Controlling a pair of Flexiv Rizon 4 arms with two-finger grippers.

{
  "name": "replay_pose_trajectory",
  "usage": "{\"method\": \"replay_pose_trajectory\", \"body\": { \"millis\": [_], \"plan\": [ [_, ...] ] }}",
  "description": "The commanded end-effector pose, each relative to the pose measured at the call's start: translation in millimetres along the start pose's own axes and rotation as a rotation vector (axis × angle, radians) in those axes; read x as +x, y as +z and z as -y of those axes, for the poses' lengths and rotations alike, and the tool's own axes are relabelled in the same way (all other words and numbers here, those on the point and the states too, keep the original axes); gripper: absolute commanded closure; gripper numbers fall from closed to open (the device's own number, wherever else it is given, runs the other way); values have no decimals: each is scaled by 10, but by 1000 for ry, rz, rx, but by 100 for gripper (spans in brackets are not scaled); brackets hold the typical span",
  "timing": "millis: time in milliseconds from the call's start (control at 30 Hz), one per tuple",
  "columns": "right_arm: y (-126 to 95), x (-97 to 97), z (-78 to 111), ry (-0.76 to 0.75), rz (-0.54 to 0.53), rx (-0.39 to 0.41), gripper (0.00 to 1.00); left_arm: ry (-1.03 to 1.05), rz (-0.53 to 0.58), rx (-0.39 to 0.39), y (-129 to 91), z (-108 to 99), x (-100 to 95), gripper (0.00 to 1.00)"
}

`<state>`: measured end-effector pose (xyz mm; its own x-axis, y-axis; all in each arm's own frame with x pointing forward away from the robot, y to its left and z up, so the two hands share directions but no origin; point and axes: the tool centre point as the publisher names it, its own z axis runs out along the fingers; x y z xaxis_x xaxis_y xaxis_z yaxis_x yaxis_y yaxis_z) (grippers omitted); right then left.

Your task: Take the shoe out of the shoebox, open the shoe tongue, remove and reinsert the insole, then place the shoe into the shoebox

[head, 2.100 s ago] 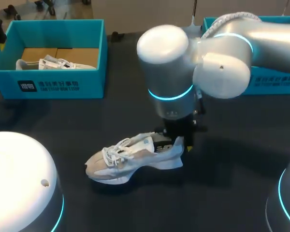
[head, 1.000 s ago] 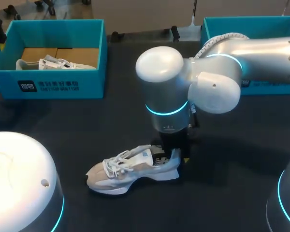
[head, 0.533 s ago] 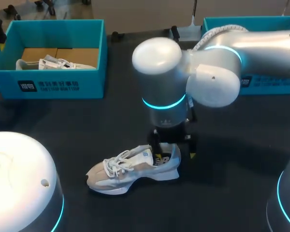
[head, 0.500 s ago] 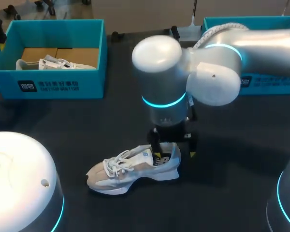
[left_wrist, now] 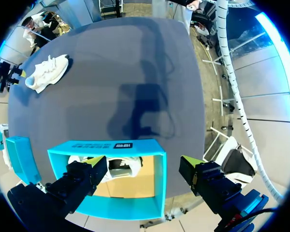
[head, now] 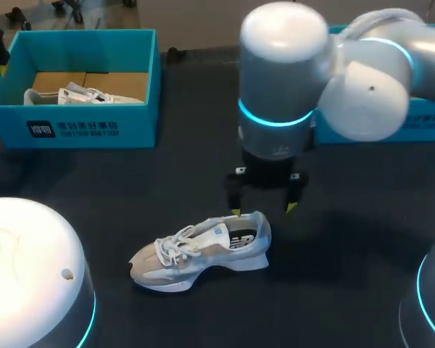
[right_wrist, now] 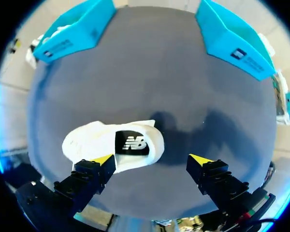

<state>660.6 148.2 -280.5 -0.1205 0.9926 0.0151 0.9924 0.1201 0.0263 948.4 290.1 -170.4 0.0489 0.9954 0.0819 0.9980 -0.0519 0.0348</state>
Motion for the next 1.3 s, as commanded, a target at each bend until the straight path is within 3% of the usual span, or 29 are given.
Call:
{"method": "replay_pose_trajectory", "body": {
  "millis": [33, 233, 267, 400, 500, 533, 900, 933, 1067, 1233, 1300],
  "plan": [
    [-2, -227, 30, -70, -235, 2, 0, 0, -3, -3, -2, 16, 0, 0],
    [-2, -227, 30, -70, -235, 2, 0, 0, -3, -3, -2, 16, 0, 0],
    [35, -279, 26, -101, -306, -2, 0, 0, -3, -3, -2, 16, 0, 0],
    [26, -573, 16, -196, -494, -144, 0, 0, -3, -3, -2, 16, 0, 0],
    [-86, -722, 71, -350, -580, -301, 0, 0, -3, -3, -2, 16, 0, 0],
    [-139, -789, 114, -430, -681, -371, 0, 0, -3, -3, -2, 16, 0, 0],
    [-139, -789, 114, -430, -681, -371, 0, 0, -3, -3, -2, 16, 0, 0],
    [-89, -799, 88, -450, -698, -398, 0, 0, -3, -3, -2, 16, 0, 0],
    [56, -1035, 48, -577, -929, -508, 0, 0, -3, -3, -2, 16, 0, 0],
    [173, -1208, 36, -819, -1090, -539, 0, 0, -3, -3, -2, 16, 0, 0],
    [173, -1208, 36, -819, -1090, -539, 0, 0, -3, -3, -2, 16, 0, 0]
  ]
}}
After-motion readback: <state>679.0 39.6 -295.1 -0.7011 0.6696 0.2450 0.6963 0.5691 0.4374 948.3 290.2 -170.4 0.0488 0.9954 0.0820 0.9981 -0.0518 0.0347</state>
